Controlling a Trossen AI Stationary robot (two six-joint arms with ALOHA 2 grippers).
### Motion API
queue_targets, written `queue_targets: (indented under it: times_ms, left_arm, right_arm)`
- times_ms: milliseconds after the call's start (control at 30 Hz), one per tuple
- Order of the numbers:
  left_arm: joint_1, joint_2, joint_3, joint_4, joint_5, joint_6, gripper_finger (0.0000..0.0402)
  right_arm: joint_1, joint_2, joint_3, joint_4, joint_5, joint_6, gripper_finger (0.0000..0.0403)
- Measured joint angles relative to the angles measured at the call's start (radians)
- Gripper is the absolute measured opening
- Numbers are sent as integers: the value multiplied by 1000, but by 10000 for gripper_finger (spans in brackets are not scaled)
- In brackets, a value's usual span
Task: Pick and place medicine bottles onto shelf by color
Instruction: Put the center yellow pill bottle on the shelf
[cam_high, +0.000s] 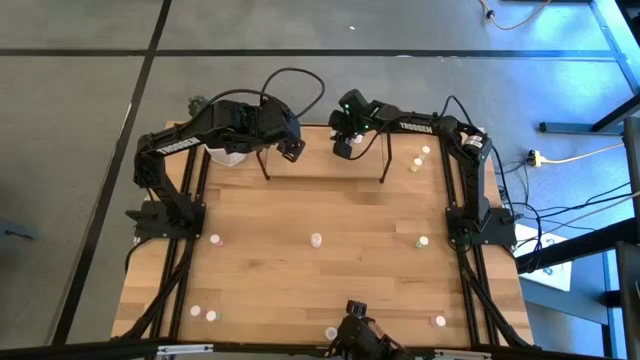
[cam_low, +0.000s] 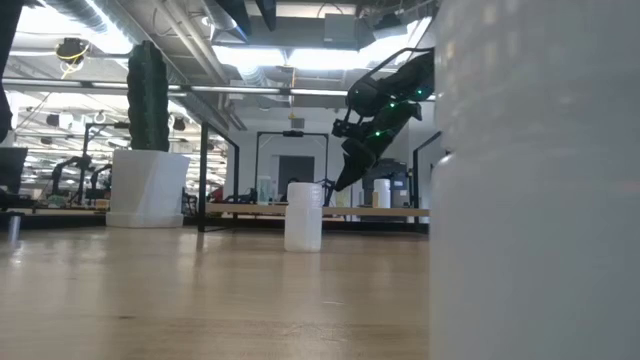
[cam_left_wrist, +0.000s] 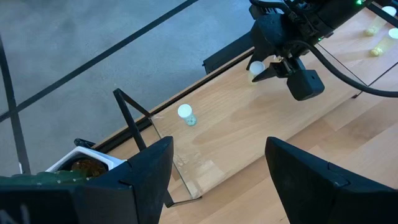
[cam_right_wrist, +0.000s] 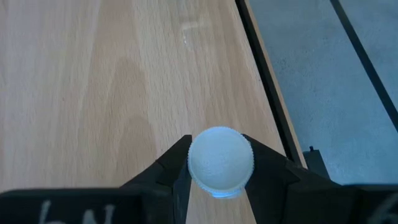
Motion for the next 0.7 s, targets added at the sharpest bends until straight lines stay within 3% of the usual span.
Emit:
queue_targets:
  times_ms: [167, 467, 700]
  left_arm:
    - [0, 0, 0, 0, 4, 0, 249]
    - [0, 0, 0, 0, 4, 0, 249]
    - [0, 0, 0, 0, 4, 0, 249]
  right_arm:
    - [0, 0, 0, 6, 50, 0, 159]
    - [0, 0, 0, 6, 51, 0, 227]
    - [0, 0, 0, 6, 51, 1, 236]
